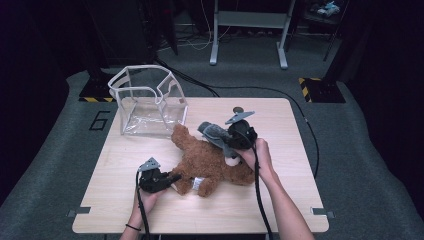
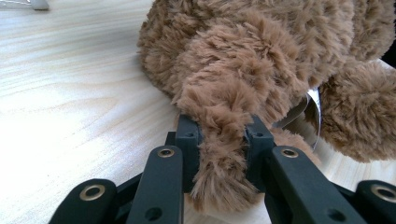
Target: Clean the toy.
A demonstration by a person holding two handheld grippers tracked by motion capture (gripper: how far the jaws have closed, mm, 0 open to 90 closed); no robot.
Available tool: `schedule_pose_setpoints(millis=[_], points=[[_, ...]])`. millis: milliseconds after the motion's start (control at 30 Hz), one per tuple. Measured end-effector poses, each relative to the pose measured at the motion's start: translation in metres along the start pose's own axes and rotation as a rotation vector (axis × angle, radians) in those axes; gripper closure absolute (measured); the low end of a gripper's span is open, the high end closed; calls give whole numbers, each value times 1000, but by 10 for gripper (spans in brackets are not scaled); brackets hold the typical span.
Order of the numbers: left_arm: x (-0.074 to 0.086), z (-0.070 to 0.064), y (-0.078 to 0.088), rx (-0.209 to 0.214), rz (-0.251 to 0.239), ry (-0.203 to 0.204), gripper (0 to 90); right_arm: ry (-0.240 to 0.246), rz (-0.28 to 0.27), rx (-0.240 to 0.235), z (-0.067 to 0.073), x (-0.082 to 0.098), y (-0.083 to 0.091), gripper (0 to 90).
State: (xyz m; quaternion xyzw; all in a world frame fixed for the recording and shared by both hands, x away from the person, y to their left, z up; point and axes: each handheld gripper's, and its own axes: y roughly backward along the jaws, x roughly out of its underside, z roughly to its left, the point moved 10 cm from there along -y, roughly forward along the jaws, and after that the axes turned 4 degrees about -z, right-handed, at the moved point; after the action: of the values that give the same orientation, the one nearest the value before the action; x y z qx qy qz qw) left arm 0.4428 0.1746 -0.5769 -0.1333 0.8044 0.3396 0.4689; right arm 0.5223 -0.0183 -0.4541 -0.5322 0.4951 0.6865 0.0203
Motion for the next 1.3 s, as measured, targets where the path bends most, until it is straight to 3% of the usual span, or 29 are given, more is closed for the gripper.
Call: schedule_pose_setpoints(millis=[133, 267, 533, 700, 1000, 1100, 1300], points=[[1, 0, 1, -4, 2, -11, 738, 49, 91, -3, 12, 5, -22, 788], [2, -1, 2, -5, 2, -12, 739, 75, 139, 36, 5, 18, -26, 792], [3, -1, 3, -18, -7, -27, 740, 29, 155, 64, -14, 43, -10, 793], [4, -3, 4, -17, -9, -13, 740, -12, 156, 89, -30, 55, 1, 792], [4, -4, 5, -18, -10, -15, 741, -88, 187, 172, -63, 90, 20, 791], [4, -4, 5, -19, -10, -14, 741, -102, 164, 176, -63, 84, 25, 790], [4, -4, 5, -19, -12, -14, 741, -63, 68, 115, -40, 36, 27, 788]])
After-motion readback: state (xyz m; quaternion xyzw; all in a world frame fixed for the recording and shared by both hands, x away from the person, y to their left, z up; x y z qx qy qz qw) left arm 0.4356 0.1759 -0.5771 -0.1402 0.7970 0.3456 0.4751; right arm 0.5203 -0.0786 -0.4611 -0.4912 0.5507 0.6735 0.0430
